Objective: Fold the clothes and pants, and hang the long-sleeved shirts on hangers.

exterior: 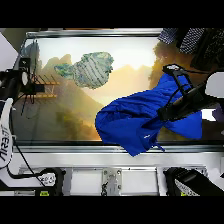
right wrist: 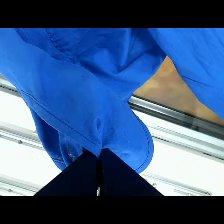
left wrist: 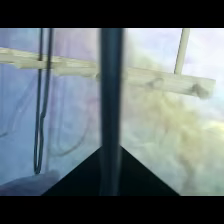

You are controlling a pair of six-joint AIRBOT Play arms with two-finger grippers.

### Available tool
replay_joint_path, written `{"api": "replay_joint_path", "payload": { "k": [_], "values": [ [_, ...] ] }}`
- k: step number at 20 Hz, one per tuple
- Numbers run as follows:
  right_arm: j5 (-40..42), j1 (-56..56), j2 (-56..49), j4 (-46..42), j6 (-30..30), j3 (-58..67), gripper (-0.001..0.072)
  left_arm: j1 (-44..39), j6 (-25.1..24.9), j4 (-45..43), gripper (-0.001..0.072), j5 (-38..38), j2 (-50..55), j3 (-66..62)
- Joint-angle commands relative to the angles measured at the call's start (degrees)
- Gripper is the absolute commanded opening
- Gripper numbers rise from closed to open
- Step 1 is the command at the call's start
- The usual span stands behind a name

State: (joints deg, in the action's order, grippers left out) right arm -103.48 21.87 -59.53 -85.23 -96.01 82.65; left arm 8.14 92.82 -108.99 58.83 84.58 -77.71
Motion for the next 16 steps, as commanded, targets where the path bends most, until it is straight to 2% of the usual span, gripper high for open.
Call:
{"api": "replay_joint_path", "payload": {
  "k": [1, 3, 6, 7, 9, 16],
  "values": [
    [0.0, 0.0, 0.0, 0.0, 0.0, 0.0, 0.0013, -1.9, -9.9, 9.3, 0.0009, 4.2, -8.7, -0.1],
    [0.0, 0.0, 0.0, 0.0, 0.0, 0.0, 0.0012, -4.4, -21.8, 17.3, 0.0009, 8.1, -13.0, -0.1],
    [0.0, 0.0, 0.0, 0.0, 0.0, 0.0, 0.0012, -8.2, -44.4, 28.7, 0.001, 18.5, -18.6, -0.1],
    [0.0, 0.0, 0.0, 0.0, 0.0, 0.0, 0.0012, -9.2, -49.0, 31.3, 0.0009, 22.6, -20.0, -0.1],
    [0.0, 0.0, 0.0, 0.0, 0.0, 0.0, 0.0012, -11.2, -49.7, 30.9, 0.001, 28.8, -22.3, -0.1],
    [0.0, 0.0, 0.0, 0.0, 0.0, 0.0, 0.0013, -19.0, -48.9, 33.7, 0.0007, 33.7, -29.3, 0.1]
  ]
}}
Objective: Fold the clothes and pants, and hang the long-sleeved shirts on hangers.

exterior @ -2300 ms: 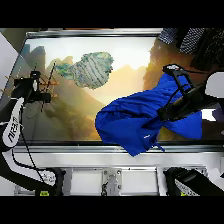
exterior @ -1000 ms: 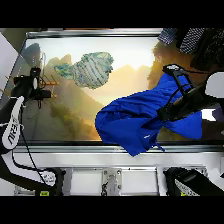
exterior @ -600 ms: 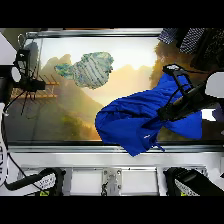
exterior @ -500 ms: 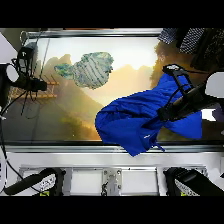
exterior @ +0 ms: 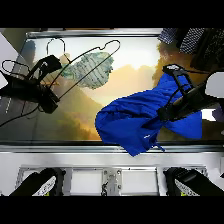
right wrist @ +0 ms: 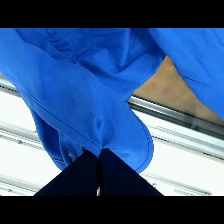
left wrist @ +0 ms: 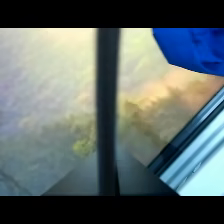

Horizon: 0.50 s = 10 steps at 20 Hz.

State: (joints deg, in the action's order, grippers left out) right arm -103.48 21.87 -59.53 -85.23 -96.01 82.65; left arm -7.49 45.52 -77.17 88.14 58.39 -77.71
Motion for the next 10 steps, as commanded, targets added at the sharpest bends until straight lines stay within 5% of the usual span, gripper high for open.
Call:
{"api": "replay_joint_path", "payload": {
  "k": [1, 5, 10],
  "values": [
    [0.0, 0.0, 0.0, 0.0, 0.0, 0.0, 0.0013, -4.6, -1.6, 1.9, 0.0007, 6.1, -4.2, 0.1],
    [0.0, 0.0, 0.0, 0.0, 0.0, 0.0, 0.0012, -9.9, -0.5, 1.9, 0.0007, 14.3, -7.3, 0.8],
    [0.0, 0.0, 0.0, 0.0, 0.0, 0.0, 0.0012, -14.6, 4.1, 2.3, 0.0008, 12.5, -14.4, 14.5]
  ]
}}
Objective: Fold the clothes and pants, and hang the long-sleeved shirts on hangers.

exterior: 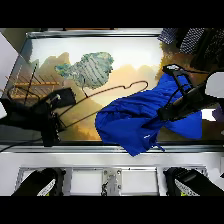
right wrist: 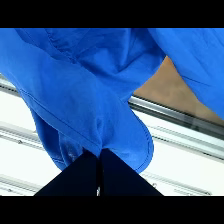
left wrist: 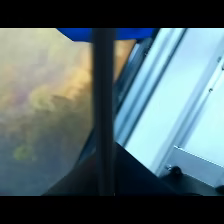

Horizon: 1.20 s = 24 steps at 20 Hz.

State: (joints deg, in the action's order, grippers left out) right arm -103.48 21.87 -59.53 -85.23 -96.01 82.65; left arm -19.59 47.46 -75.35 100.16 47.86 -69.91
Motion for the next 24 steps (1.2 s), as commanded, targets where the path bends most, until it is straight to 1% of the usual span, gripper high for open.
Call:
{"api": "replay_joint_path", "payload": {
  "k": [1, 5, 7, 9, 12, 14, 18, 21, 22, 24],
  "values": [
    [0.0, 0.0, 0.0, 0.0, 0.0, 0.0, 0.0012, -3.2, 2.1, 0.6, 0.0008, -0.5, -5.6, 9.4],
    [0.0, 0.0, 0.0, 0.0, 0.0, 0.0, 0.0012, -8.6, 2.6, 0.6, 0.0008, -3.1, -10.7, 17.5],
    [0.0, 0.0, 0.0, 0.0, 0.0, 0.0, 0.0012, -11.7, 5.7, 0.5, 0.0008, -3.3, -10.9, 20.1],
    [0.0, 0.0, 0.0, 0.0, 0.0, 0.0, 0.0012, -14.3, 8.0, 0.5, 0.0007, -4.5, -9.1, 20.7],
    [0.0, 0.0, 0.0, 0.0, 0.0, 0.0, 0.0012, -16.2, 9.6, 0.4, 0.0007, -9.4, -4.2, 18.0],
    [0.0, 0.0, 0.0, 0.0, 0.0, 0.0, 0.0012, -16.1, 9.6, 0.4, 0.0007, -11.1, -0.8, 15.3],
    [0.0, 0.0, 0.0, 0.0, 0.0, 0.0, 0.0012, -16.2, 9.3, 0.6, 0.0007, -11.5, 4.9, 12.0],
    [0.0, 0.0, 0.0, 0.0, 0.0, 0.0, 0.0013, -16.3, 6.1, 1.3, 0.0007, -11.8, 7.2, 13.0],
    [0.0, 0.0, 0.0, 0.0, 0.0, 0.0, 0.0012, -16.2, 4.5, 3.1, 0.0007, -12.4, 7.3, 13.7],
    [0.0, 0.0, 0.0, 0.0, 0.0, 0.0, 0.0012, -16.2, 3.4, 5.0, 0.0007, -14.9, 6.7, 14.4]
  ]
}}
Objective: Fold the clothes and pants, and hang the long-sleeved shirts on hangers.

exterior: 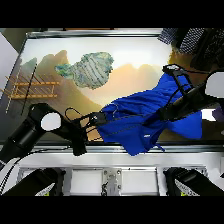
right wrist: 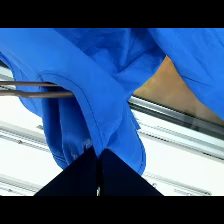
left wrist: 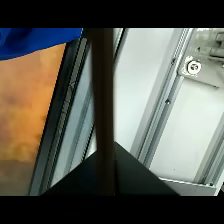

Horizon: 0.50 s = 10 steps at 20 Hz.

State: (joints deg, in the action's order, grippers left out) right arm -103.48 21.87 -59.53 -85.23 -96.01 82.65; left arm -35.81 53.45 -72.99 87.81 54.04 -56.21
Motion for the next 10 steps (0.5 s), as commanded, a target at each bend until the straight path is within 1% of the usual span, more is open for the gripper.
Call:
{"api": "replay_joint_path", "payload": {
  "k": [1, 5, 10],
  "values": [
    [0.0, 0.0, 0.0, 0.0, 0.0, 0.0, 0.0012, 0.0, -2.8, 2.6, 0.0007, -3.7, 0.0, 0.4],
    [0.1, 0.0, 0.0, 0.0, 0.0, 0.0, 0.0012, 0.0, -6.4, 2.7, 0.0007, -3.6, -1.2, -0.1],
    [0.2, 0.0, 0.0, 0.7, 0.0, 0.0, 0.0013, 0.0, -6.8, 2.8, 0.0007, -1.8, 0.3, -0.1]
  ]
}}
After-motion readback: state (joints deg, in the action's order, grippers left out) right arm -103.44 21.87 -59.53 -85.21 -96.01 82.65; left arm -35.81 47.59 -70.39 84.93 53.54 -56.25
